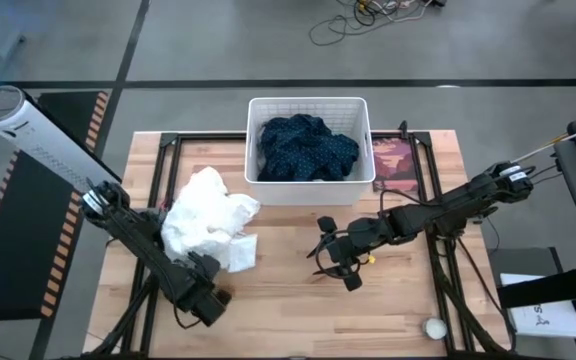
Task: Sort clothes
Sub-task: Move the gray socks to the center of the table
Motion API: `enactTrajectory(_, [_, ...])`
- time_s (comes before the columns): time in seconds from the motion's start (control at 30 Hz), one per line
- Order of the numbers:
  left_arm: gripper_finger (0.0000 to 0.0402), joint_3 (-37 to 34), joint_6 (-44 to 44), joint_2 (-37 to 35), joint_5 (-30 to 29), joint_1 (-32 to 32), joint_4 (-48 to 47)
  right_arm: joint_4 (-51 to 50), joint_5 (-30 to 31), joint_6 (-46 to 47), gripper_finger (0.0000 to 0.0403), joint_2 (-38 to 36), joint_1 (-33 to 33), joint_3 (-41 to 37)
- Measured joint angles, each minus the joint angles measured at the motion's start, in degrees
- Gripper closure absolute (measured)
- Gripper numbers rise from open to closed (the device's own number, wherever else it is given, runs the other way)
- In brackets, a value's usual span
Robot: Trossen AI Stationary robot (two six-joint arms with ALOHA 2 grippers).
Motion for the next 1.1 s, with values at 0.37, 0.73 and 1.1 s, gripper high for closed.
enactTrajectory(0.37, [0.04,17.5,4.8,0.0,-13.8,-0.5,-2.7,0.0,0.0,-2.8,0.0213,0.0,0.0,0.0])
enactTrajectory(0.73, [0.0401,26.9,15.5,0.0,-27.2,1.6,-3.2,-4.1,0.0,-3.4,0.0213,-1.2,0.5,0.0])
enactTrajectory(1.1, [0.0401,19.7,40.9,0.0,-37.0,12.5,17.1,-11.4,0.0,0.5,0.0213,-7.5,2.3,-0.1])
